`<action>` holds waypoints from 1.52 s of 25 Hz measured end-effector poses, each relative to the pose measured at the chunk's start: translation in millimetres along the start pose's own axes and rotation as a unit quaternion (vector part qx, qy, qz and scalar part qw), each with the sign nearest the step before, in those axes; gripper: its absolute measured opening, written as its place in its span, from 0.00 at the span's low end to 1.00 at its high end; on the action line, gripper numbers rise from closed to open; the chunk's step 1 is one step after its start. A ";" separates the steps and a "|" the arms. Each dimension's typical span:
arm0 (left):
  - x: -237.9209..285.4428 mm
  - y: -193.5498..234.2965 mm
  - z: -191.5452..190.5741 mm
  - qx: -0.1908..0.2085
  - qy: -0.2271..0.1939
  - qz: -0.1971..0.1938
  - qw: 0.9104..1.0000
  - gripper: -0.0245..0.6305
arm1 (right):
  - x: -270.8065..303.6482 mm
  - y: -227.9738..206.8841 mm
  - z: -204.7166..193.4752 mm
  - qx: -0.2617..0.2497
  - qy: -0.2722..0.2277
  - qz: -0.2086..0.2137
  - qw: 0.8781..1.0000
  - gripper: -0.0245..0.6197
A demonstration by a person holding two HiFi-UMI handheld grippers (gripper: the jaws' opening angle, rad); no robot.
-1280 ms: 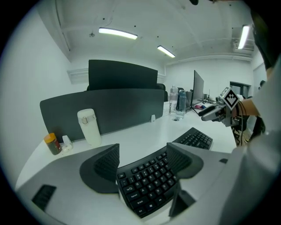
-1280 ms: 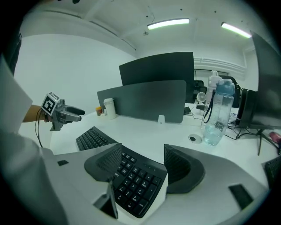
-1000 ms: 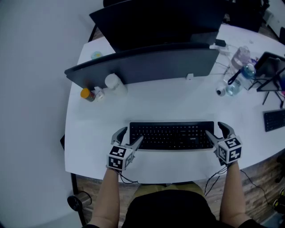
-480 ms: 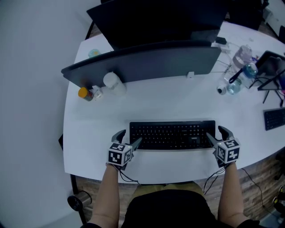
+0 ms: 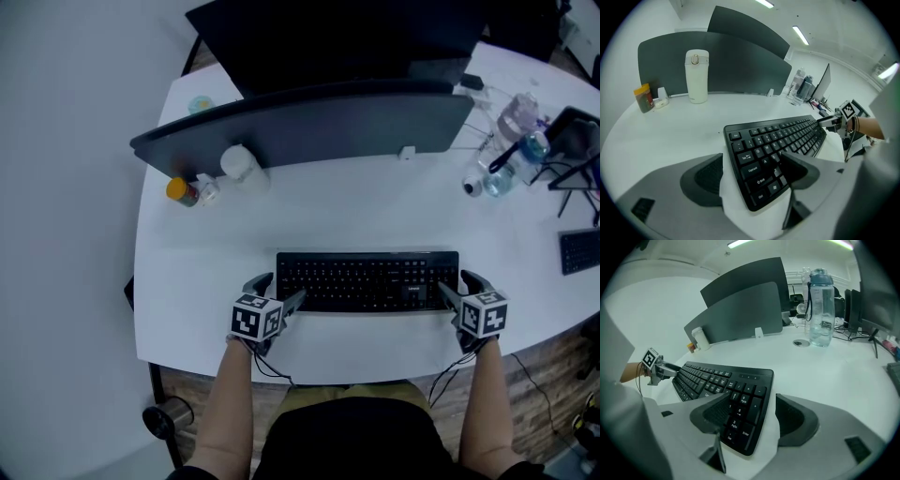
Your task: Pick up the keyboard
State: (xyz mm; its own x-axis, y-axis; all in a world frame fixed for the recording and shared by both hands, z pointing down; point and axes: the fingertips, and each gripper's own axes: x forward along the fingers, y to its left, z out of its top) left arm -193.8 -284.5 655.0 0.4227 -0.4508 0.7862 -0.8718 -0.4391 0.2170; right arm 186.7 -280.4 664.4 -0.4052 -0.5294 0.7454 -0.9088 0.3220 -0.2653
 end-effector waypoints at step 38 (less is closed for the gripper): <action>13.0 -6.3 -2.8 -0.011 -0.006 0.000 1.000 0.59 | 10.1 -0.3 -4.5 0.058 -0.012 0.057 0.997 0.47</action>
State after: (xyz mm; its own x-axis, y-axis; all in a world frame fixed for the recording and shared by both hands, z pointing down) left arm -183.5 -285.5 665.5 0.4250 -0.4599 0.7796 -0.8774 -0.4212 0.2298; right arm 183.3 -282.3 674.8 -0.5071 -0.5136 0.6921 -0.8618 0.2884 -0.4174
